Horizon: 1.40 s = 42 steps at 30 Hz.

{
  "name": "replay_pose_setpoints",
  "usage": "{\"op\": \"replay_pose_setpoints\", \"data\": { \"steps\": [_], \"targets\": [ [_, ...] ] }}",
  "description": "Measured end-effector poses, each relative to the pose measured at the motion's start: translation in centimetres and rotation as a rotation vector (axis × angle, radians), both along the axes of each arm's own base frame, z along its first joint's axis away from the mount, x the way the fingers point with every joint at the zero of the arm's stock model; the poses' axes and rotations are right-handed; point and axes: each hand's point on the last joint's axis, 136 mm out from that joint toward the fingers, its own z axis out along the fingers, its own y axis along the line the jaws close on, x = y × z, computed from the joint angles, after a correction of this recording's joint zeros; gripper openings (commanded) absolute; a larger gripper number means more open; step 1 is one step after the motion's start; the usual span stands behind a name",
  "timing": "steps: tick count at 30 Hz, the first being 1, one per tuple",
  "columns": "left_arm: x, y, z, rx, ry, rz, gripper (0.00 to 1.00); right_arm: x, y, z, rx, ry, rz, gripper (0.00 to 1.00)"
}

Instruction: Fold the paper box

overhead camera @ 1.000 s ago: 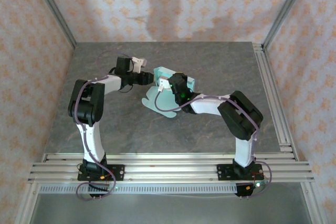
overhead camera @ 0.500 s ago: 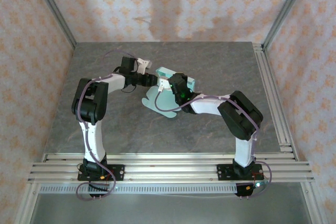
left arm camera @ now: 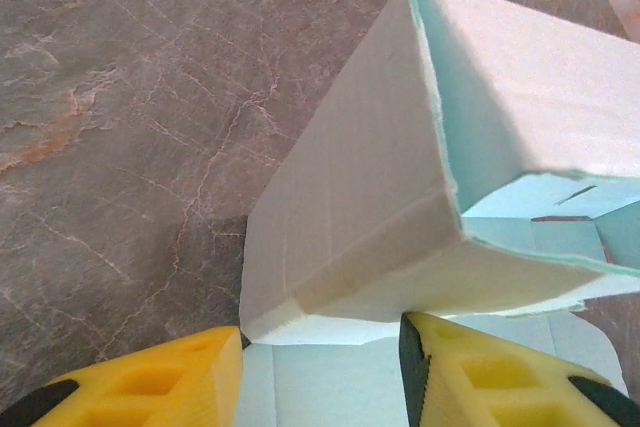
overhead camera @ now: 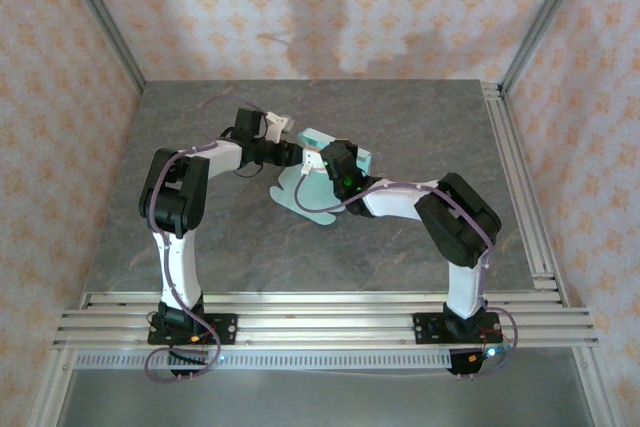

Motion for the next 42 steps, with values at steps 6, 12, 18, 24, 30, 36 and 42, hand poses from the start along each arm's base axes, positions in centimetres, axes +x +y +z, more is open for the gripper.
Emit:
{"op": "replay_pose_setpoints", "data": {
  "steps": [6,12,18,24,30,36,42],
  "targets": [
    [0.7,0.0,-0.2,0.016,-0.004,0.019,0.47,0.0,0.0,0.0,0.012,0.008,-0.006,0.0],
    [1.4,-0.1,-0.5,0.036,0.007,0.06,0.48,-0.1,0.1,-0.2,0.024,0.021,-0.011,0.0],
    [2.1,-0.5,-0.6,0.047,0.014,0.095,0.48,-0.2,0.3,-0.2,0.041,0.029,-0.017,0.0],
    [2.1,-1.1,-0.6,0.061,0.019,0.117,0.43,-0.3,0.4,-0.4,0.059,0.04,-0.02,0.0],
    [2.2,-1.1,-0.7,0.063,0.025,0.132,0.27,-0.4,0.4,-0.4,0.073,0.044,-0.027,0.0],
    [2.3,-1.2,-0.7,0.076,0.017,0.133,0.18,-0.2,0.4,-0.1,0.081,0.038,-0.035,0.0],
    [2.3,-1.2,-0.9,0.101,-0.003,0.127,0.17,-0.2,0.5,0.0,0.094,0.037,-0.043,0.13]
  ]
}}
